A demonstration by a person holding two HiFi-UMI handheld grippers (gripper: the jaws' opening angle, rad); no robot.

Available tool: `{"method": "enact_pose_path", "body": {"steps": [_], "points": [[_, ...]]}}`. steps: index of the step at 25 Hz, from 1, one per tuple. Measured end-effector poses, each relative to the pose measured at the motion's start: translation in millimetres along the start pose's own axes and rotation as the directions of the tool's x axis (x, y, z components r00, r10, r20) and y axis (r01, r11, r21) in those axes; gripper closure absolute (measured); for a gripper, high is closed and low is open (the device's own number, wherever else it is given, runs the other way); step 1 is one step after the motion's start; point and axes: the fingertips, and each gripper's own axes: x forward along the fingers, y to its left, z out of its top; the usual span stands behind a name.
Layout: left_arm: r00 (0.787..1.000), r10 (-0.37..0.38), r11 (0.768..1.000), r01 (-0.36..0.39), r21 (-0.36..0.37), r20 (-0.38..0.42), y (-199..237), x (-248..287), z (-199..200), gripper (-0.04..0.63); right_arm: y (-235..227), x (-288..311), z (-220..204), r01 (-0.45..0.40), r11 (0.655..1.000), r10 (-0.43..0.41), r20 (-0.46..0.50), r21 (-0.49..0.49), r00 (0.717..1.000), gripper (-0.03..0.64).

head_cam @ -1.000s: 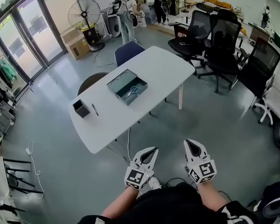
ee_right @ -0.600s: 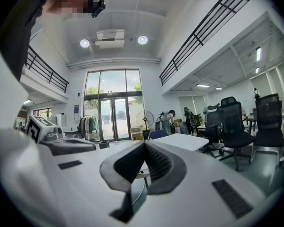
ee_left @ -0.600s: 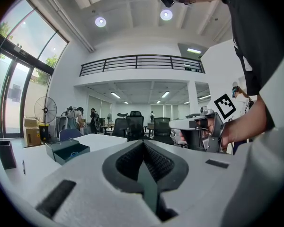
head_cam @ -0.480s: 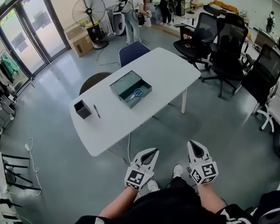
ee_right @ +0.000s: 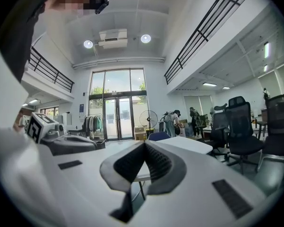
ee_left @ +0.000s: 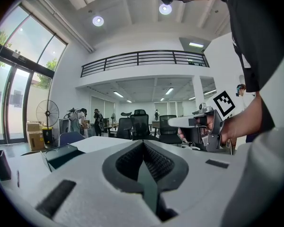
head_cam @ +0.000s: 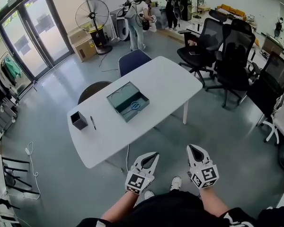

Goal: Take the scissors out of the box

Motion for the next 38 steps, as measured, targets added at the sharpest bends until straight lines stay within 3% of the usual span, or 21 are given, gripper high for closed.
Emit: {"method": "enact_pose_path", "body": {"steps": [11,20,29,38], "points": [[0.999,0.033,0.999,-0.033,-0.027,0.012,-10,99,11,0.583,-86,2,-3,-0.067,0.996,0.065,-0.041,-0.054,0.997,0.611],[0.997,0.074,0.995,-0.076,-0.066,-0.025,-1,137,1,0.583,-135,21,-4,-0.061,0.997,0.058,-0.062,-0.046,0.996,0.611],[0.995,0.099,0.991,-0.101,-0.086,-0.026,56,165,-4,0.583,-145,98,1,-0.098,0.994,0.094,-0.073,-0.042,0.993,0.611],[0.990,0.139,0.986,-0.141,-0.093,-0.021,159,180,0,0.583,-116,218,16,-0.171,0.984,0.168,-0.062,-0.047,0.984,0.611]]}}
